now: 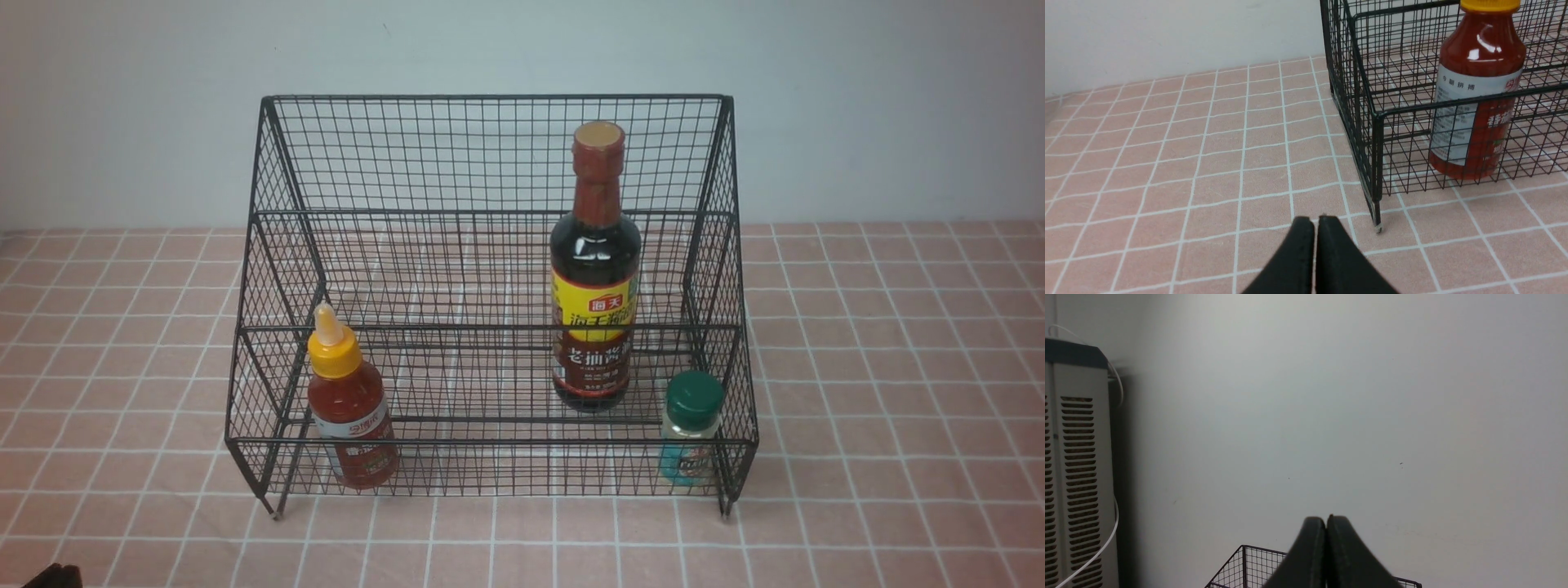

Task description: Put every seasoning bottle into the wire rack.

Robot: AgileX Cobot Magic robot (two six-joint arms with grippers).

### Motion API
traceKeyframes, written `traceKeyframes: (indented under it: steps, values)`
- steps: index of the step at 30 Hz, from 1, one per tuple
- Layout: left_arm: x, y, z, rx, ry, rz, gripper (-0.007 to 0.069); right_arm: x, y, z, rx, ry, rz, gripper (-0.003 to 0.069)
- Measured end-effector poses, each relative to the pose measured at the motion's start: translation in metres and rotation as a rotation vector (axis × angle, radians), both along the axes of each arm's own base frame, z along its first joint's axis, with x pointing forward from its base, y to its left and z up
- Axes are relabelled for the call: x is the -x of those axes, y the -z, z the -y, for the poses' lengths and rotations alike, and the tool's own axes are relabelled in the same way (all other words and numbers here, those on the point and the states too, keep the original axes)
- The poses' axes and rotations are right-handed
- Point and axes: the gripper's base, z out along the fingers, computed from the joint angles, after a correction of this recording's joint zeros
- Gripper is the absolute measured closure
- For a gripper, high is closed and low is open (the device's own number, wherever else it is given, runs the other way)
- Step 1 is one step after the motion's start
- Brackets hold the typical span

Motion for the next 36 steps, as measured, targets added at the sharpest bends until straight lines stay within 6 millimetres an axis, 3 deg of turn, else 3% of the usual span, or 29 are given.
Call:
traceKeyframes:
  steps: [36]
  values:
    - [0.0012,0.0041,0.0003,-0.021,0.010,-0.045,0.0631,0.0000,0.0000,0.0000,0.002,0.001,0.002,0.0673]
